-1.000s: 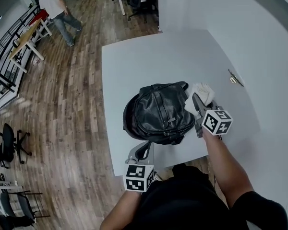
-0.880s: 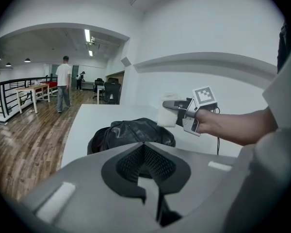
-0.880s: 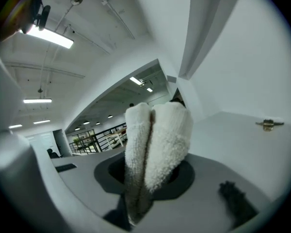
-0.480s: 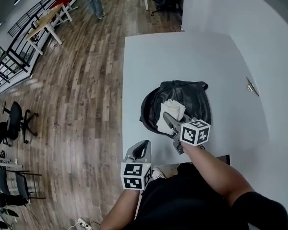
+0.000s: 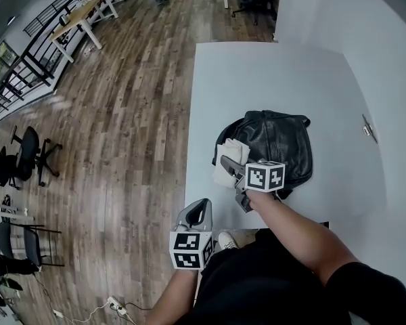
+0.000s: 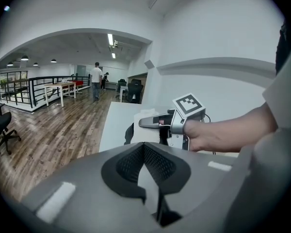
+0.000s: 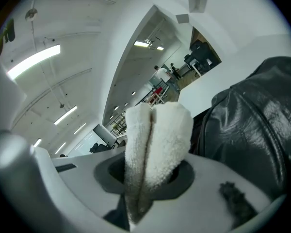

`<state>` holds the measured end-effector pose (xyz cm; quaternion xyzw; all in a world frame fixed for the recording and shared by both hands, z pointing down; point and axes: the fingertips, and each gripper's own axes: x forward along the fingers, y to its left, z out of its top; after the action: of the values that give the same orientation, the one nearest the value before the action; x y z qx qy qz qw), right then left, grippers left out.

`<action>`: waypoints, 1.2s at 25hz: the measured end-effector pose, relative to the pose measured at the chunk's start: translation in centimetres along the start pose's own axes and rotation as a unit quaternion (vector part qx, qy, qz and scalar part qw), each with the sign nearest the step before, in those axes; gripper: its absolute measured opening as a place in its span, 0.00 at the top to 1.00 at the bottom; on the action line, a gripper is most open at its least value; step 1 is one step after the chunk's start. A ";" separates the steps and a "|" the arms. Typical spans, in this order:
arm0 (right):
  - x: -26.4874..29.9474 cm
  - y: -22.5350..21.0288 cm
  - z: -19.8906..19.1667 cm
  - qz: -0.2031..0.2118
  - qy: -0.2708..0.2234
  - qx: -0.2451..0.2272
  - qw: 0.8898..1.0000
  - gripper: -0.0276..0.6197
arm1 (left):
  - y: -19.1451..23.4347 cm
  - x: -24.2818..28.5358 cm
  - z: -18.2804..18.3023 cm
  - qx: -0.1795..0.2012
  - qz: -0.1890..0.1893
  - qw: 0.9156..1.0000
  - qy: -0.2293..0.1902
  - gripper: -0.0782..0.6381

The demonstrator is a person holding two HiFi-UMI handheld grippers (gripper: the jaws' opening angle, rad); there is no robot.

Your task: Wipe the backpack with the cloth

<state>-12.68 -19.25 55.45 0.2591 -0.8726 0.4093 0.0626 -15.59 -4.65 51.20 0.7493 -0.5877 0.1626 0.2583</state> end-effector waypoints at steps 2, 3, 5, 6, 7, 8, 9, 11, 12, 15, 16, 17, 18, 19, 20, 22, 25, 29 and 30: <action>0.4 -0.3 0.0 -0.006 0.004 0.004 1.000 0.83 | 0.4 -0.2 0.0 -0.002 0.001 1.000 -0.001 0.88; 0.5 -0.4 0.0 -0.007 0.004 0.008 1.000 0.83 | 0.6 -0.4 -0.1 -0.002 0.001 1.000 -0.002 0.88; 0.6 -0.8 -0.3 -0.011 0.005 0.018 1.000 0.83 | 0.9 -0.5 -0.2 -0.003 0.001 1.000 -0.003 0.88; 0.6 -1.0 -0.4 -0.015 0.006 0.021 1.000 0.83 | 1.0 -0.6 -0.2 -0.003 0.000 1.000 -0.004 0.88; 0.5 -1.3 -0.5 -0.018 0.007 0.023 1.000 0.83 | 1.1 -0.6 -0.2 -0.002 -0.001 1.000 -0.004 0.88; 0.5 -1.4 -0.5 -0.022 0.007 0.023 0.999 0.83 | 1.2 -0.7 -0.2 -0.002 -0.003 1.000 -0.005 0.88; 0.5 -1.5 -0.7 -0.024 0.008 0.024 0.999 0.83 | 1.2 -0.8 -0.2 -0.001 -0.005 1.000 -0.005 0.88; 0.3 -1.6 -1.1 -0.030 0.009 0.025 0.999 0.83 | 1.4 -1.0 -0.2 0.003 -0.009 1.000 -0.006 0.88; 0.3 -1.6 -1.2 -0.033 0.009 0.024 0.999 0.83 | 1.4 -1.1 -0.3 0.005 -0.012 1.000 -0.007 0.88; -0.1 -1.7 -1.6 -0.042 0.008 0.024 0.999 0.83 | 1.3 -1.4 -0.2 0.010 -0.021 1.000 -0.011 0.88; -0.4 -1.8 -1.8 -0.045 0.008 0.026 0.999 0.83 | 1.1 -1.6 -0.2 0.011 -0.025 1.000 -0.012 0.88; -0.7 -1.9 -1.9 -0.049 0.008 0.028 0.998 0.83 | 1.0 -1.7 -0.2 0.013 -0.030 0.999 -0.012 0.88; -1.0 -2.0 -2.0 -0.053 0.006 0.029 0.998 0.83 | 0.8 -1.9 -0.2 0.015 -0.034 0.999 -0.012 0.88; -1.3 -2.1 -2.0 -0.057 0.005 0.030 0.998 0.83 | 0.7 -2.1 -0.2 0.017 -0.038 0.999 -0.012 0.88; -1.6 -2.1 -2.1 -0.061 0.003 0.031 0.998 0.83 | 0.5 -2.2 -0.2 0.019 -0.042 0.999 -0.012 0.88; -2.2 -2.3 -2.1 -0.068 -0.001 0.031 0.997 0.83 | 0.3 -2.4 -0.4 0.024 -0.049 0.998 -0.011 0.88; -3.0 -2.8 -2.2 -0.078 -0.006 0.031 0.996 0.83 | -0.3 -2.5 -0.6 0.029 -0.057 0.998 -0.011 0.88; -4.3 -3.5 -2.2 -0.087 -0.008 0.029 0.996 0.83 | -1.2 -2.4 -0.5 0.033 -0.063 0.997 -0.012 0.88; -4.6 -3.7 -2.2 -0.088 -0.008 0.027 0.996 0.83 | -1.5 -2.4 -0.5 0.034 -0.064 0.997 -0.013 0.88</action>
<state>-7.16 -17.76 57.91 0.3394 -0.8357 0.4235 0.0847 -14.71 -2.21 49.97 0.7955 -0.5365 0.1554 0.2349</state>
